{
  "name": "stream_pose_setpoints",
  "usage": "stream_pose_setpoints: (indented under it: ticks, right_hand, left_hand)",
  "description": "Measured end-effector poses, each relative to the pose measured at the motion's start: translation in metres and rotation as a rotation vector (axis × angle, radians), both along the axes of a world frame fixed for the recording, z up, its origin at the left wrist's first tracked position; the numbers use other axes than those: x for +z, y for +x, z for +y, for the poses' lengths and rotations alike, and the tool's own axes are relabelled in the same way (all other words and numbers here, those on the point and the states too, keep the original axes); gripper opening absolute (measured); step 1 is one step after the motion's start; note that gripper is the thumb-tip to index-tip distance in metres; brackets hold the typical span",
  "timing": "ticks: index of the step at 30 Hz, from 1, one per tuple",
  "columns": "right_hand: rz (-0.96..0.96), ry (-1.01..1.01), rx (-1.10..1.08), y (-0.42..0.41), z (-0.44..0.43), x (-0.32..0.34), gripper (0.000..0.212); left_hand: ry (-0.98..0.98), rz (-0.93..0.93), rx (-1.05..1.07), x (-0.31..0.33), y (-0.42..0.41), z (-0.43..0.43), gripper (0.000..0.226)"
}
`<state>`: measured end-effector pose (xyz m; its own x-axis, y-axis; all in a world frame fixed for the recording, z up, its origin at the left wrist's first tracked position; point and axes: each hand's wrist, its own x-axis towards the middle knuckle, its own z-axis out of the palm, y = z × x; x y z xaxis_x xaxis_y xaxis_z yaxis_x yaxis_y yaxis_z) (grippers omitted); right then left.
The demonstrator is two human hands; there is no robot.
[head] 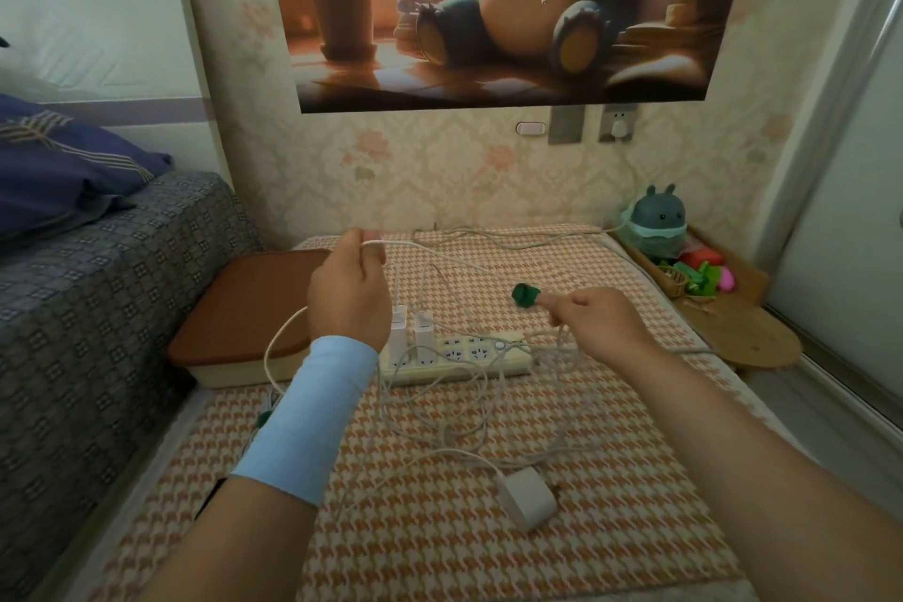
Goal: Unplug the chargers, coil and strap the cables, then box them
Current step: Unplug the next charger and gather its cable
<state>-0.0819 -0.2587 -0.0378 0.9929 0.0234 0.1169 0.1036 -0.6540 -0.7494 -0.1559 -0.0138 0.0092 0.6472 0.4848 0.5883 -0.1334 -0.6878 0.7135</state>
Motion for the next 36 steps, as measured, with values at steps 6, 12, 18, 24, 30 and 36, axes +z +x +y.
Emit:
stream_pose_setpoints:
  ticks: [6, 12, 18, 24, 30, 36]
  right_hand:
    - [-0.013, 0.065, 0.086, -0.013, 0.012, 0.02, 0.066]
    - [-0.128, -0.121, 0.339, -0.033, 0.032, 0.044, 0.044]
    - [-0.275, -0.135, 0.468, -0.036, 0.033, 0.046, 0.02]
    - [-0.062, 0.016, 0.382, -0.015, 0.007, 0.024, 0.005]
    - [0.336, -0.031, 0.457, -0.016, 0.01, 0.015, 0.03]
    - [0.58, -0.165, 0.46, -0.025, 0.019, -0.01, 0.029]
  left_hand:
    - [0.284, 0.679, 0.172, -0.017, 0.009, 0.014, 0.029]
    - [0.639, 0.227, -0.305, -0.005, -0.005, -0.028, 0.093]
    - [0.523, 0.132, -0.348, -0.01, 0.0, -0.036, 0.024]
    - [0.212, 0.13, -0.215, -0.005, 0.004, -0.008, 0.032]
    - [0.547, 0.454, -0.166, -0.039, 0.015, 0.001, 0.023]
    - [0.451, 0.648, -0.704, -0.038, -0.016, -0.039, 0.02]
